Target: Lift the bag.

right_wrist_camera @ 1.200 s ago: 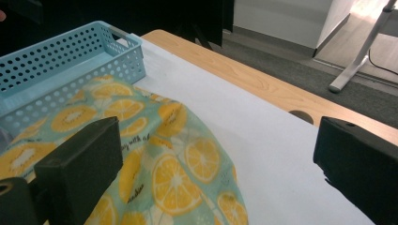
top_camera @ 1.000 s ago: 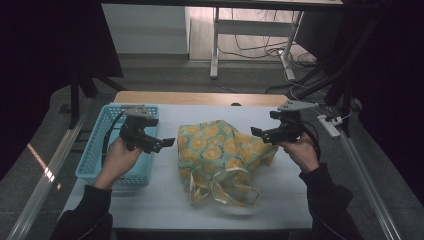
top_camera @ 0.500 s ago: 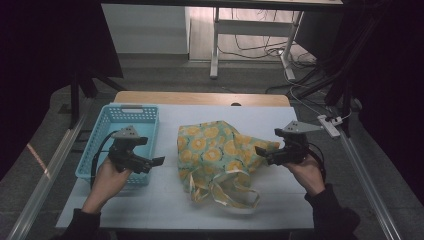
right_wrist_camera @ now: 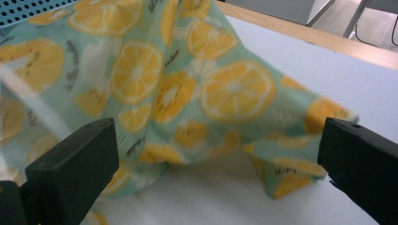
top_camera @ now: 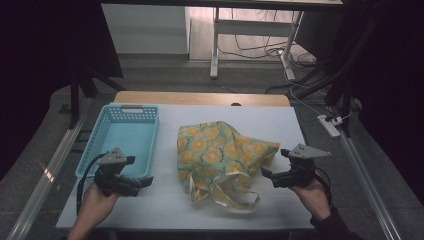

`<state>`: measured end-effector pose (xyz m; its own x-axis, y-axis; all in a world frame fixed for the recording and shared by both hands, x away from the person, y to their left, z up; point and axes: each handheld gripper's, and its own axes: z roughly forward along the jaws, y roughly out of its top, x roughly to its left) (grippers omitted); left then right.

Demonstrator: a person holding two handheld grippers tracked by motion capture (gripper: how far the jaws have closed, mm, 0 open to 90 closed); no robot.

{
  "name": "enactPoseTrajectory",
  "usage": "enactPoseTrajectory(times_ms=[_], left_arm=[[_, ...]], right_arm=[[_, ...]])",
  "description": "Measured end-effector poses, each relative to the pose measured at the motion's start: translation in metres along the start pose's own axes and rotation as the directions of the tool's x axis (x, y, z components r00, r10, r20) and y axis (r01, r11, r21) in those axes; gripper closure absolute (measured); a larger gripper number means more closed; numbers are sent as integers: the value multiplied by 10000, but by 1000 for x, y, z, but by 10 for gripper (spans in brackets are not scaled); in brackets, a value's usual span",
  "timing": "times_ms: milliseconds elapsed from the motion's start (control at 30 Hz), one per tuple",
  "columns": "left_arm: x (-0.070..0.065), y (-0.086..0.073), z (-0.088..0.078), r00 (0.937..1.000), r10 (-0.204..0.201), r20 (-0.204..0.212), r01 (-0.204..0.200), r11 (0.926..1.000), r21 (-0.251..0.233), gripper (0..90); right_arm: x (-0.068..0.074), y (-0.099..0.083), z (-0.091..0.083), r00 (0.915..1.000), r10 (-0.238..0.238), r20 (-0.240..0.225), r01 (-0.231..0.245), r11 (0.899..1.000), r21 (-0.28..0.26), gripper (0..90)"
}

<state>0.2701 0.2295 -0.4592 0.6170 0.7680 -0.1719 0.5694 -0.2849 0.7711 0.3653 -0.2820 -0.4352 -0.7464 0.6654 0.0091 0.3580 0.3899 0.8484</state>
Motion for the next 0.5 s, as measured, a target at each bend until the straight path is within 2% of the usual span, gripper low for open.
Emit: enactPoseTrajectory(times_ms=[233,500], left_arm=[[-5,-32,-12,9987,-510,7,510,9983,-270,0],[-8,-65,-22,9946,-940,-443,927,9952,-298,0]], right_arm=[[4,-28,-10,9993,332,158,-337,9991,275,0],[11,-60,-16,9975,604,366,-628,9958,660,0]])
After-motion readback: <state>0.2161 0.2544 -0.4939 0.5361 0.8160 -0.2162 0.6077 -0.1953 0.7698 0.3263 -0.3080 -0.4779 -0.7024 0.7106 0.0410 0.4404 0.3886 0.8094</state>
